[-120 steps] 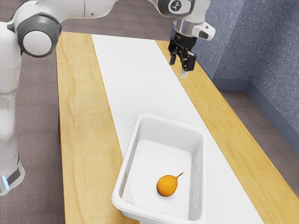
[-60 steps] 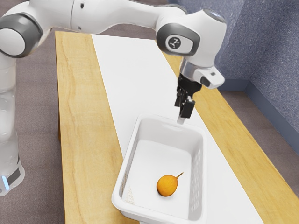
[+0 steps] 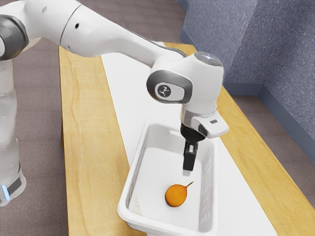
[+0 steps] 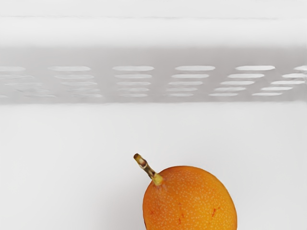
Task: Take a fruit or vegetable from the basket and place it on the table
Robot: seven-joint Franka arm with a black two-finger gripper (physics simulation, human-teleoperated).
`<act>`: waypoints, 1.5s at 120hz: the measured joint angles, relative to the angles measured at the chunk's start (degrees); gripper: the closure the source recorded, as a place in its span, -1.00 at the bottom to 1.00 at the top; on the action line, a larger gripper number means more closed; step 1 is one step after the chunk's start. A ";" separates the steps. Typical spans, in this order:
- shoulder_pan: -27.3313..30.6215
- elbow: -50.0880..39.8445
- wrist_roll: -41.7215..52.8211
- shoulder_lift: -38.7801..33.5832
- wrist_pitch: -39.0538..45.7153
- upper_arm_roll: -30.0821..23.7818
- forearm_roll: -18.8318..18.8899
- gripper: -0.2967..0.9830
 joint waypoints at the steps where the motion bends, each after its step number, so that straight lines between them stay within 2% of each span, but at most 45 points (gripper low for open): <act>1: -0.07 -0.11 0.03 0.00 0.26 0.00 -0.04 -0.53; 52: -1.20 -6.61 2.89 0.30 6.14 -0.13 -0.54 -0.53; 103: 5.28 -7.91 4.44 0.42 8.10 -2.12 -0.55 -0.53; 143: 7.76 -7.91 5.06 0.44 9.09 -2.94 -0.55 -0.53; 180: 5.71 -7.91 5.41 0.54 9.57 -3.65 -0.55 -0.53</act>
